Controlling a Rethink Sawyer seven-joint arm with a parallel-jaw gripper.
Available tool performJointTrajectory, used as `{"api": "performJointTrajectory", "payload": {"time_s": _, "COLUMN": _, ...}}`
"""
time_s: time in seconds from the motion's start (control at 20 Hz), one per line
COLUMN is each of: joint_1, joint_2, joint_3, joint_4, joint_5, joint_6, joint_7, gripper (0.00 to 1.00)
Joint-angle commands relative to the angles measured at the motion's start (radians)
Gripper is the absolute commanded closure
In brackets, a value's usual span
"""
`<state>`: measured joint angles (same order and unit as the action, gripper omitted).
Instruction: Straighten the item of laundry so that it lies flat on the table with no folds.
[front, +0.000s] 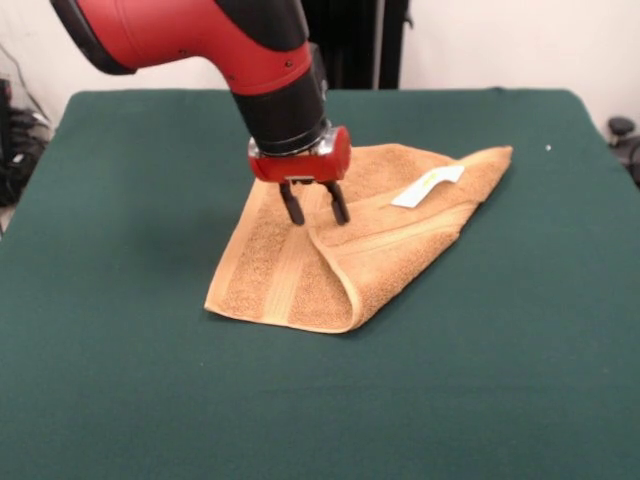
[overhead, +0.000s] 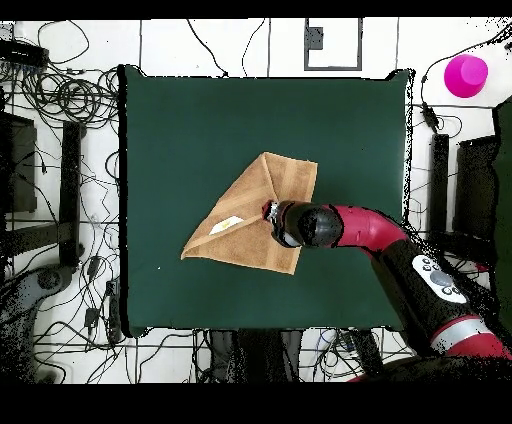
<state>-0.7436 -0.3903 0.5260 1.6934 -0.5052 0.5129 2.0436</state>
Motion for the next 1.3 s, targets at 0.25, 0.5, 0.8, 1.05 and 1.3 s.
{"api": "performJointTrajectory", "payload": {"time_s": 0.25, "joint_1": 0.013, "joint_2": 0.035, "joint_3": 0.089, "joint_4": -0.009, "joint_5": 0.051, "joint_6": 0.052, "joint_7": -0.07, "gripper": 1.0}}
{"api": "performJointTrajectory", "payload": {"time_s": 0.5, "joint_1": 0.012, "joint_2": 0.034, "joint_3": 0.089, "joint_4": -0.001, "joint_5": 0.049, "joint_6": 0.047, "joint_7": -0.067, "gripper": 1.0}}
{"api": "performJointTrajectory", "payload": {"time_s": 0.8, "joint_1": 0.018, "joint_2": 0.02, "joint_3": 0.08, "joint_4": 0.007, "joint_5": 0.045, "joint_6": 0.027, "joint_7": -0.042, "gripper": 1.0}}
{"api": "performJointTrajectory", "payload": {"time_s": 1.05, "joint_1": 0.003, "joint_2": 0.029, "joint_3": 0.112, "joint_4": 0.021, "joint_5": 0.097, "joint_6": 0.069, "joint_7": -0.035, "gripper": 1.0}}
{"api": "performJointTrajectory", "payload": {"time_s": 1.3, "joint_1": -0.017, "joint_2": 0.062, "joint_3": 0.181, "joint_4": 0.055, "joint_5": 0.179, "joint_6": 0.047, "joint_7": 0.007, "gripper": 1.0}}
